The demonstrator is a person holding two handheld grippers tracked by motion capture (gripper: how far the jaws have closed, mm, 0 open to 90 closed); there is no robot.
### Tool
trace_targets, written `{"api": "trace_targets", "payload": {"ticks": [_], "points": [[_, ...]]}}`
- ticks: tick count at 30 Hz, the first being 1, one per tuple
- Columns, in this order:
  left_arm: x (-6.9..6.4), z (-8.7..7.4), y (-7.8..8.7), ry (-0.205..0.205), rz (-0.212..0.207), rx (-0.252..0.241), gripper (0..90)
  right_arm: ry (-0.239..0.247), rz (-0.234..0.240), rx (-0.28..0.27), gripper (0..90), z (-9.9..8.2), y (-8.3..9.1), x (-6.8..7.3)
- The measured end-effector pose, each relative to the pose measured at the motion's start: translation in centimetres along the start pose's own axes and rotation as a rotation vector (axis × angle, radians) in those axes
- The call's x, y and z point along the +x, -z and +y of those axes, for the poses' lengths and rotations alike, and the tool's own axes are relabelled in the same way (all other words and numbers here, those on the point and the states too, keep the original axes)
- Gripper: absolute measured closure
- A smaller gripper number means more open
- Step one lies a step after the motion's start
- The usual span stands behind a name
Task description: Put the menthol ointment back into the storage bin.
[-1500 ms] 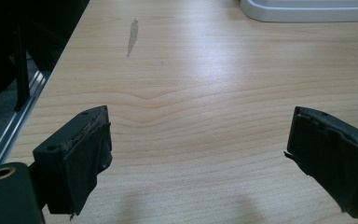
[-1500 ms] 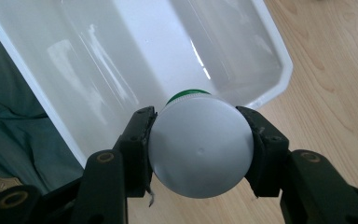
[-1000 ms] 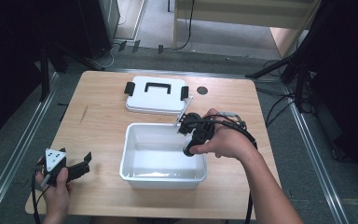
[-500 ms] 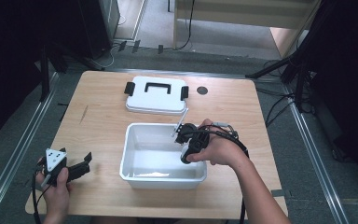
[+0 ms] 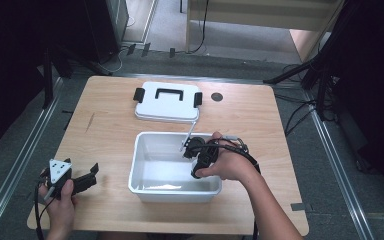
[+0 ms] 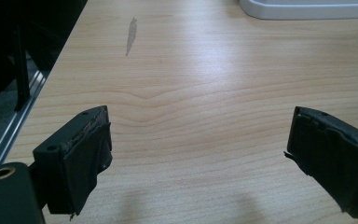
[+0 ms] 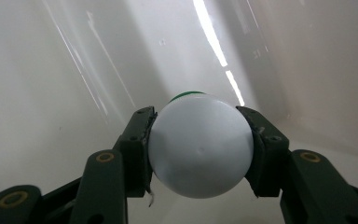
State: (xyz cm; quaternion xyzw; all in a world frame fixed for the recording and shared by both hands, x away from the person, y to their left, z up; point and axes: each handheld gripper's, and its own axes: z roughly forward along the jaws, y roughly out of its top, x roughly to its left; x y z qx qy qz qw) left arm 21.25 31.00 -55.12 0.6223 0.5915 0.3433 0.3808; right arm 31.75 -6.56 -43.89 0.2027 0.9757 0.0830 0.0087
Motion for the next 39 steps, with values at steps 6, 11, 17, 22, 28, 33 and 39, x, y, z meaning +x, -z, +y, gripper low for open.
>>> {"api": "trace_targets", "payload": {"ticks": [6,11,17,22,28,33,39], "points": [[0.0,0.0,0.0,0.000,0.000,0.000,7.3,0.020,0.006,0.003,51.4,0.2,-0.1,0.5],[0.0,0.0,0.0,-0.004,-0.001,0.002,7.3,0.039,0.004,0.022,51.4,0.6,-0.6,1.0],[0.0,0.0,0.0,-0.002,-0.001,0.002,7.3,0.031,0.005,0.052,51.3,0.3,-2.0,0.7],[0.0,0.0,0.0,-0.001,0.000,0.000,7.3,0.037,-0.020,0.071,50.9,0.4,-2.4,0.8],[0.0,0.0,0.0,-0.003,-0.001,0.001,7.3,0.040,-0.011,0.059,48.8,0.3,-2.3,0.8],[0.0,0.0,0.0,-0.003,-0.001,0.001,7.3,0.030,-0.003,0.035,48.0,0.2,-1.9,0.6],[0.0,0.0,0.0,0.000,-0.001,0.001,7.3,0.017,0.010,0.000,46.1,0.2,-0.8,0.4]]}}
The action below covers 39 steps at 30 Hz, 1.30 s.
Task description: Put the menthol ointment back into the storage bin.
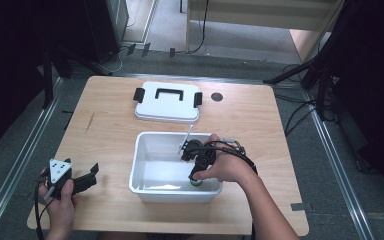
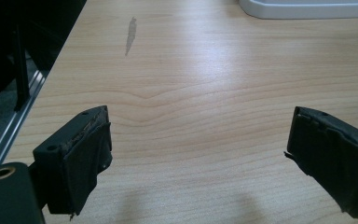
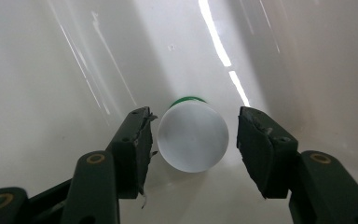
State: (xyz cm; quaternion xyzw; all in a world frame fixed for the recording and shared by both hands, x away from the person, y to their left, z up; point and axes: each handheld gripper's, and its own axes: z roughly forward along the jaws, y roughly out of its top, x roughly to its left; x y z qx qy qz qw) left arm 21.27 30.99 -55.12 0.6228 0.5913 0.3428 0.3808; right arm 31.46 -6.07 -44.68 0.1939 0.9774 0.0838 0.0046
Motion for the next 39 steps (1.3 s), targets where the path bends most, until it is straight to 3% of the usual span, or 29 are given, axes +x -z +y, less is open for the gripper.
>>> {"api": "trace_targets", "payload": {"ticks": [6,19,25,28,39], "points": [[0.0,0.0,0.0,0.001,0.000,0.000,7.3,-0.015,-0.009,-0.046,46.3,-0.2,1.6,-0.4],[0.0,0.0,-0.1,0.004,-0.001,-0.001,7.3,-0.030,-0.021,-0.074,45.7,-1.3,4.1,-0.9],[0.0,0.0,0.0,0.004,-0.001,-0.001,7.3,-0.055,-0.028,-0.078,45.5,-2.4,5.1,-1.5],[0.0,0.0,-0.1,0.004,-0.001,-0.001,7.3,-0.074,-0.009,-0.111,46.3,-3.1,5.9,-1.9],[0.0,0.0,-0.1,-0.002,0.000,0.000,7.3,-0.077,-0.030,-0.144,46.6,-4.4,7.6,-2.1]]}}
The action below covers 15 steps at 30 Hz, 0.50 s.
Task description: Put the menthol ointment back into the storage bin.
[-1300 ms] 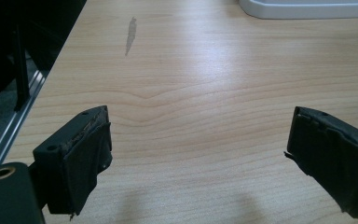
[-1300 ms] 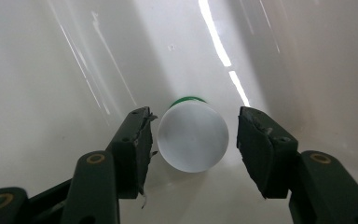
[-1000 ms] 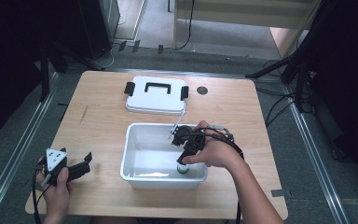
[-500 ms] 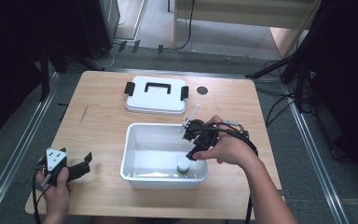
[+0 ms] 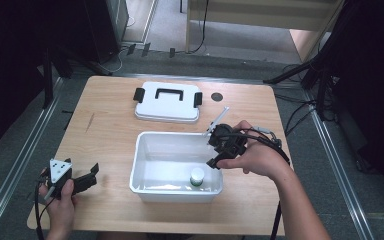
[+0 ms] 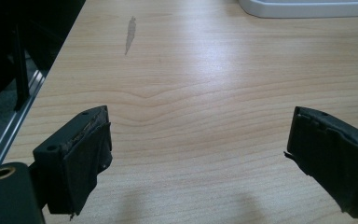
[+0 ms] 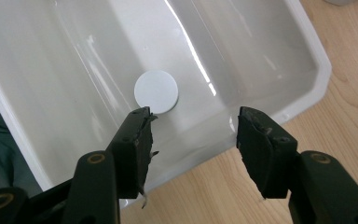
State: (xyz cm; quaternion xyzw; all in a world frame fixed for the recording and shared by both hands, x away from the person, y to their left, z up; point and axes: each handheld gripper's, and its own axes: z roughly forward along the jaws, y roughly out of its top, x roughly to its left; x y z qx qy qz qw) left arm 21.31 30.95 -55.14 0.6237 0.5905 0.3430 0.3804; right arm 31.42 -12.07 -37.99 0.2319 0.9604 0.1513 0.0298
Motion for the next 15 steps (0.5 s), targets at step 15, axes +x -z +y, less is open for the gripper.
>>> {"api": "trace_targets", "payload": {"ticks": [15], "points": [[0.0,0.0,0.0,-0.005,-0.003,0.003,7.3,-0.082,-0.050,-0.001,47.0,-4.0,1.0,-1.7]]}}
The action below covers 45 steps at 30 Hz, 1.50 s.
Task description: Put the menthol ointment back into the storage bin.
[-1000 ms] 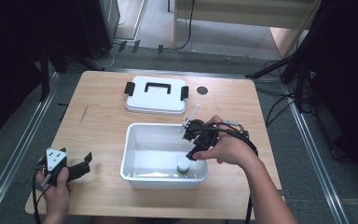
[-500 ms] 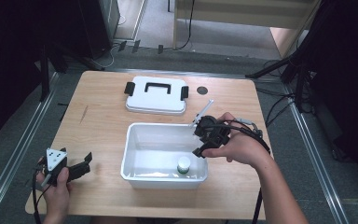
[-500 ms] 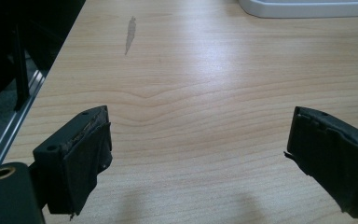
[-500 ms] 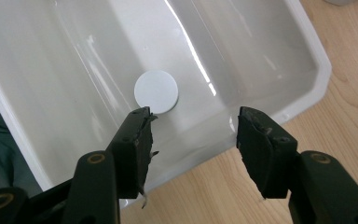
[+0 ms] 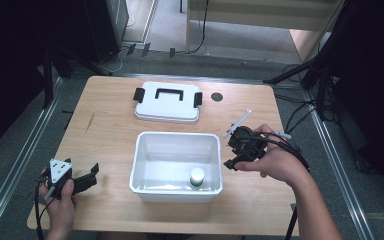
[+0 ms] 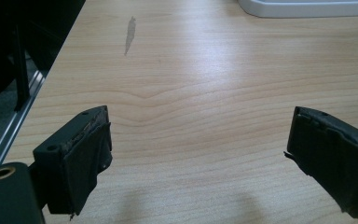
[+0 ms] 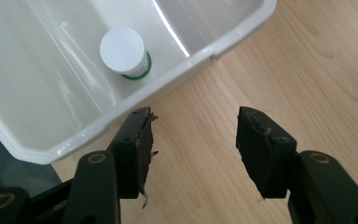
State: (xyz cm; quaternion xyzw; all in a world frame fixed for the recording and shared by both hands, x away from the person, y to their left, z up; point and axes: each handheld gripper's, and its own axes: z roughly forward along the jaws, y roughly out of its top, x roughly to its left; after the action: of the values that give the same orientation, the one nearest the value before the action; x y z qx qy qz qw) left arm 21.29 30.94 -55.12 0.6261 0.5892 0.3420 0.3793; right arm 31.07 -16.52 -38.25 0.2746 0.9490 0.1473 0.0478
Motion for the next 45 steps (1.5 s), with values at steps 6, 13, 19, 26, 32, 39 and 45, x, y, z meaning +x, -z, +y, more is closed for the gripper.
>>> {"api": "trace_targets", "payload": {"ticks": [6,13,19,26,32,39,45], "points": [[0.0,0.0,0.0,-0.001,0.001,-0.001,7.3,-0.035,0.005,-0.007,46.9,-1.8,-0.9,-0.5],[0.0,0.0,0.0,-0.002,0.001,0.000,7.3,-0.078,0.005,-0.036,46.8,-3.7,-2.1,-1.0],[0.0,0.0,0.0,-0.002,0.001,0.000,7.3,-0.121,-0.019,-0.076,46.8,-5.5,-3.5,-1.3],[0.0,0.0,0.0,-0.003,0.001,0.000,7.3,-0.167,-0.023,-0.120,45.8,-7.0,-4.8,-1.6],[0.0,0.0,0.0,-0.003,0.001,0.001,7.3,-0.225,-0.060,-0.172,45.7,-8.7,-6.3,-2.0],[0.0,0.0,0.0,-0.003,0.002,0.002,7.3,-0.255,-0.083,-0.222,45.6,-10.0,-7.4,-2.1],[-0.1,0.0,0.0,-0.003,-0.003,0.003,7.3,-0.280,-0.100,-0.273,45.5,-11.1,-8.4,-2.2]]}}
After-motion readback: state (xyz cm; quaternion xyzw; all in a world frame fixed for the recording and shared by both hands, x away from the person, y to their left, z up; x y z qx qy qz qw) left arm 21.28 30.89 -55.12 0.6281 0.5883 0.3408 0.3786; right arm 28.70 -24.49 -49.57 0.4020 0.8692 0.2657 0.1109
